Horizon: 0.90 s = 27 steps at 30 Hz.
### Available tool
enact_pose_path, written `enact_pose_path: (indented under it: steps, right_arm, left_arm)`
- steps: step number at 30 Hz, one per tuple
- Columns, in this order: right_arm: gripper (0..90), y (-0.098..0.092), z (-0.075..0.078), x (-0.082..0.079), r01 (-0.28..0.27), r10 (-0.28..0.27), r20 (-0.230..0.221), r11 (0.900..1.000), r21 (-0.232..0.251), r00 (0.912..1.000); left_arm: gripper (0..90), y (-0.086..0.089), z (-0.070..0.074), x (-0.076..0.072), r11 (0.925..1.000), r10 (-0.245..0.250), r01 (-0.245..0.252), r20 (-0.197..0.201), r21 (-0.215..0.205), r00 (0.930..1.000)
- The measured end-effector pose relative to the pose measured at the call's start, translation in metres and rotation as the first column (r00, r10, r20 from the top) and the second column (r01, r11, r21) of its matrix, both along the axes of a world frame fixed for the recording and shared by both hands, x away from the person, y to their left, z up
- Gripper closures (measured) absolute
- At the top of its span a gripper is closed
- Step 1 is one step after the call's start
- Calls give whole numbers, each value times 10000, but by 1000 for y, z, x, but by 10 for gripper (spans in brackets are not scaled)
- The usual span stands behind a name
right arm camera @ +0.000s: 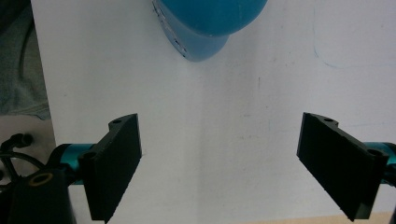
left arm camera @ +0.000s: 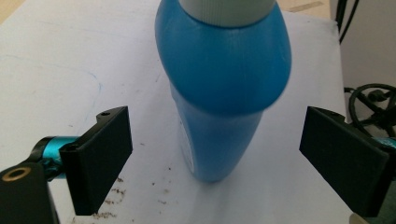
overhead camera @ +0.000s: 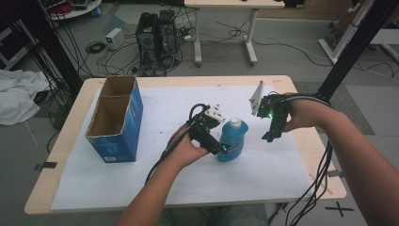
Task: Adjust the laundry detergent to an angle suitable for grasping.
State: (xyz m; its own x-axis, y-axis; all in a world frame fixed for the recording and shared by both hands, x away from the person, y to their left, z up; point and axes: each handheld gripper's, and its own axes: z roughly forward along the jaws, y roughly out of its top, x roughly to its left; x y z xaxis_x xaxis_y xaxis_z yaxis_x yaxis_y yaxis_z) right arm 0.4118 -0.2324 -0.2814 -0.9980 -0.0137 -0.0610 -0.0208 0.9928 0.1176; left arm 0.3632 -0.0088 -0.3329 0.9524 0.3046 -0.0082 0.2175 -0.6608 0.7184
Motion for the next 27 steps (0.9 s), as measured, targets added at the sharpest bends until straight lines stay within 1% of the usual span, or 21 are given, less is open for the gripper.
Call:
enact_pose_path:
  steps: [2, 3, 4, 6, 7, 8, 9, 10, 12, 13, 16, 17, 18, 19, 20, 21, 24, 25, 27]
  right_arm:
    - [131, 0, 0, 0, -11, 11, 10, 10000, 17, 10000]
    - [131, 0, 1, -1, 15, -15, -6, 10000, 6, 10000]
    - [131, -1, 1, 1, -193, 193, 57, 9998, -94, 9998]
    - [131, -1, 1, 1, -205, 206, 67, 9997, -102, 9998]
    - [131, -1, 1, 0, -128, 129, 42, 9999, -70, 9999]
    - [131, 0, 1, 0, -73, 73, 40, 9999, -72, 10000]
    - [131, -1, 1, 1, -190, 190, 67, 9998, -82, 9998]
    - [131, -1, 1, 1, -232, 232, 73, 9997, -69, 9997]
    - [131, 0, 0, 2, -272, 273, 94, 9996, -91, 9996]
    - [131, 0, 0, 2, -293, 294, 87, 9995, -91, 9995]
    - [131, 0, -1, 2, -153, 153, 14, 9999, -48, 9999]
    - [131, 0, -1, 2, -153, 153, 14, 9999, -48, 9999]
    - [131, 0, -1, 3, -204, 204, 58, 9998, -83, 9998]
    - [131, 0, -1, 3, -181, 181, 59, 9998, -51, 9998]
    - [131, 0, 0, 3, -172, 173, 62, 9998, -53, 9998]
    - [131, 0, 0, 3, -255, 256, 100, 9996, -87, 9996]
    - [131, -1, 0, 3, -243, 244, 117, 9997, -66, 9996]
    - [131, -2, 1, 2, -149, 149, 61, 9999, 4, 9999]
    - [131, -3, 1, 3, -206, 207, 117, 9998, -55, 9997]
  left_arm:
    - [94, -6, -1, 0, 10000, 60, -60, -42, 2, 10000]
    - [94, -11, -2, 1, 9999, 134, -134, 23, -13, 9999]
    - [95, -11, -2, 1, 9999, 134, -134, 23, -13, 9999]
    - [95, -18, -3, 3, 9997, 239, -239, -6, -2, 9997]
    - [94, -18, -3, 3, 9997, 239, -239, -6, -2, 9997]
    - [94, -23, -4, 4, 9992, 348, -349, -70, -181, 9994]
    - [94, -23, -4, 4, 9992, 348, -349, -70, -181, 9994]
    - [95, -26, -3, 5, 9996, 280, -280, 29, -69, 9996]
    - [95, -27, -3, 5, 9996, 255, -254, 24, -106, 9997]
    - [95, -29, -3, 5, 9993, 361, -361, 17, -107, 9993]
    - [95, -29, -2, 7, 9995, 292, -291, 77, -77, 9995]
    - [95, -30, -2, 7, 9995, 291, -291, 39, -73, 9996]
    - [95, -32, -2, 7, 9994, 340, -340, 122, -46, 9993]
    - [95, -34, -4, 9, 9995, 305, -305, 0, 3, 9995]
    - [95, -35, -5, 8, 9989, 468, -468, -10, -39, 9989]
    - [95, -36, -6, 9, 9990, 453, -452, 68, -5, 9990]
    - [95, -37, -7, 9, 9992, 371, -371, 11, 139, 9993]
    - [95, -38, -8, 9, 9989, 461, -461, 74, 44, 9989]
    - [96, -39, -8, 9, 9989, 457, -457, 25, 109, 9990]
